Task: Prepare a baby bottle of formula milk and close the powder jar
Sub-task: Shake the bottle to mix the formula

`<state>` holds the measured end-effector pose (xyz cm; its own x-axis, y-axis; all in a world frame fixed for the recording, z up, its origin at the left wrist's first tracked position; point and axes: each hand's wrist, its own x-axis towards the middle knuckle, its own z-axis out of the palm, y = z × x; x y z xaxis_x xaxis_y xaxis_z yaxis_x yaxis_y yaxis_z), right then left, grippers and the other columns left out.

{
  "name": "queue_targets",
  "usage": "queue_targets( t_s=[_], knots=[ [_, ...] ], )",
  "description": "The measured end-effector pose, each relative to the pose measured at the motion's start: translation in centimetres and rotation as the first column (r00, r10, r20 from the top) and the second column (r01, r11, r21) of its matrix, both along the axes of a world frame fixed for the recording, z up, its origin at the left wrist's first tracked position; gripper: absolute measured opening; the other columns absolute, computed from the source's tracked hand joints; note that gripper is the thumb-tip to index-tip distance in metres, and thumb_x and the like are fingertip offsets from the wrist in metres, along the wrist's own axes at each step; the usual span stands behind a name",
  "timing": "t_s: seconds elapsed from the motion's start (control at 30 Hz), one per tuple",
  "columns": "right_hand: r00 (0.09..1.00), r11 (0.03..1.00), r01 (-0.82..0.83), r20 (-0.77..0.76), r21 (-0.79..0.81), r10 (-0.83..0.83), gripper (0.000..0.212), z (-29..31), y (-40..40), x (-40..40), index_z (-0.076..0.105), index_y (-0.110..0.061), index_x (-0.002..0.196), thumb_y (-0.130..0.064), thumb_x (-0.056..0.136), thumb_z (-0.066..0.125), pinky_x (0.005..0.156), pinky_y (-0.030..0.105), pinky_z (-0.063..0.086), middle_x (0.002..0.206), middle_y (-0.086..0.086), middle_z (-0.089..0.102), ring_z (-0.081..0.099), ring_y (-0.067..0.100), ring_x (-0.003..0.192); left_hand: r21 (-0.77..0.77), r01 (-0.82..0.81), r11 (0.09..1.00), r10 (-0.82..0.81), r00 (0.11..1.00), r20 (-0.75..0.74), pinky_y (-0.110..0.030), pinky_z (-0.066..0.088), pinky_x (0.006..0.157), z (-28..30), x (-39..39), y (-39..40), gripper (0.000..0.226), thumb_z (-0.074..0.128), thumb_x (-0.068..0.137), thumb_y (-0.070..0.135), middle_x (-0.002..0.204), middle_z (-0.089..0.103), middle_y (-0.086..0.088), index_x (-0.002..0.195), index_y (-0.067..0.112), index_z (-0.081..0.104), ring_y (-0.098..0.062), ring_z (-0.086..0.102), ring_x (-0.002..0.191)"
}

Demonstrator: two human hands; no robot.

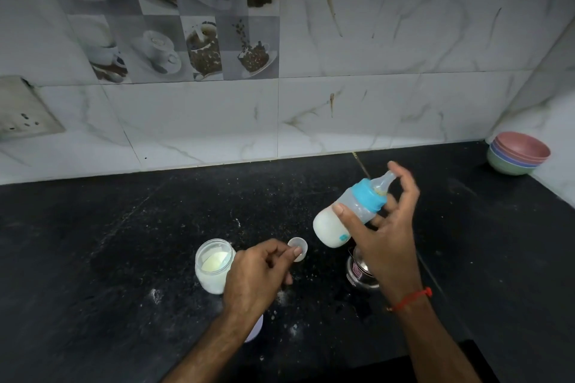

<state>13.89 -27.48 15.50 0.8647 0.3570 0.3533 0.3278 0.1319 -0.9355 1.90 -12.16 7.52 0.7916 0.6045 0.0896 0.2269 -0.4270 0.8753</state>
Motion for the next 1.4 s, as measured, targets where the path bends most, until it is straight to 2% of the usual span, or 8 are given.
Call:
queue_targets(
  t_s=[0.13, 0.27, 0.53, 0.67, 0.83, 1.0, 1.17, 1.4],
  knots=[
    [0.965, 0.967, 0.147, 0.185, 0.206, -0.186, 0.098, 0.5, 0.4, -0.6, 0.017, -0.024, 0.148, 0.017, 0.079, 0.073, 0.090, 0.018, 0.056, 0.133, -0.044, 0.047, 0.063, -0.005, 0.115, -0.054, -0.001, 0.999, 0.003, 1.000, 0.030, -0.031, 0.056, 0.056, 0.1, -0.1, 0.0, 0.014, 0.069, 0.093, 0.049, 0.066, 0.075, 0.014, 0.087, 0.037, 0.074, 0.000, 0.065, 0.054],
    [0.991, 0.973, -0.094, 0.071, -0.211, 0.111, 0.095, -2.2, 0.4, 0.0, 0.033, -0.057, 0.139, -0.008, 0.078, 0.086, 0.088, 0.027, 0.061, 0.137, -0.005, 0.060, 0.070, 0.010, 0.106, -0.067, -0.007, 0.998, 0.011, 0.999, 0.052, -0.025, 0.054, 0.059, 0.1, 0.0, -0.2, 0.007, 0.069, 0.097, 0.036, 0.071, 0.076, 0.014, 0.093, 0.035, 0.075, 0.003, 0.067, 0.059],
    [0.881, 0.917, 0.330, 0.274, 0.224, -0.384, 0.091, 1.3, 0.5, 0.9, 0.020, -0.001, 0.146, 0.009, 0.077, 0.080, 0.104, 0.019, 0.048, 0.143, -0.001, 0.035, 0.052, -0.007, 0.124, -0.114, -0.043, 0.993, 0.055, 0.993, 0.107, -0.027, 0.047, 0.053, 0.2, 0.1, -0.2, 0.011, 0.065, 0.101, 0.030, 0.070, 0.077, 0.009, 0.095, 0.037, 0.071, 0.004, 0.056, 0.048],
    [0.980, 0.982, 0.088, 0.189, -0.167, -0.056, 0.089, -1.9, 0.6, 0.7, 0.034, -0.053, 0.140, -0.017, 0.079, 0.087, 0.092, 0.047, 0.060, 0.129, -0.009, 0.059, 0.068, 0.017, 0.110, -0.134, -0.026, 0.991, 0.045, 0.988, 0.145, -0.036, 0.056, 0.055, 0.1, 0.2, -0.8, 0.012, 0.064, 0.101, 0.030, 0.078, 0.077, 0.012, 0.102, 0.040, 0.070, -0.002, 0.067, 0.063],
    [0.896, 0.958, 0.202, 0.356, 0.205, -0.265, 0.090, -0.9, 0.4, -0.2, 0.023, -0.012, 0.135, 0.016, 0.071, 0.078, 0.097, 0.025, 0.056, 0.134, -0.043, 0.045, 0.061, -0.003, 0.117, -0.155, -0.030, 0.987, 0.053, 0.988, 0.144, -0.027, 0.052, 0.066, -0.3, 0.3, -0.3, 0.013, 0.067, 0.100, 0.025, 0.080, 0.079, 0.014, 0.108, 0.035, 0.069, -0.005, 0.076, 0.083],
    [0.990, 0.994, 0.086, 0.116, -0.072, -0.078, 0.083, -2.9, 0.7, -0.6, 0.040, -0.053, 0.135, -0.014, 0.079, 0.086, 0.088, 0.042, 0.063, 0.128, -0.018, 0.057, 0.069, 0.014, 0.108, -0.157, 0.003, 0.988, 0.023, 0.986, 0.167, -0.032, 0.050, 0.057, -0.1, 0.3, -0.7, 0.017, 0.063, 0.101, 0.032, 0.082, 0.079, 0.011, 0.115, 0.039, 0.065, -0.005, 0.065, 0.061],
    [0.936, 0.956, 0.185, 0.254, 0.229, -0.242, 0.094, 0.1, 0.8, -0.8, 0.018, -0.013, 0.140, 0.018, 0.074, 0.077, 0.093, 0.019, 0.056, 0.133, -0.045, 0.044, 0.061, -0.005, 0.117, -0.233, -0.005, 0.973, 0.051, 0.980, 0.192, -0.040, 0.056, 0.055, 0.0, 0.4, -0.5, 0.015, 0.059, 0.103, 0.033, 0.083, 0.080, 0.008, 0.118, 0.037, 0.062, -0.030, 0.070, 0.067],
    [0.999, 0.999, 0.035, -0.032, 0.011, -0.035, 0.086, -2.1, 1.1, -0.8, 0.035, -0.050, 0.133, -0.010, 0.078, 0.087, 0.080, 0.038, 0.064, 0.118, 0.001, 0.066, 0.075, 0.022, 0.096, -0.319, 0.102, 0.942, -0.030, 0.975, 0.222, -0.042, 0.064, 0.074, 0.5, 0.5, -1.2, 0.032, 0.052, 0.102, 0.042, 0.113, 0.075, 0.006, 0.135, 0.043, 0.054, -0.020, 0.077, 0.088]
  ],
)
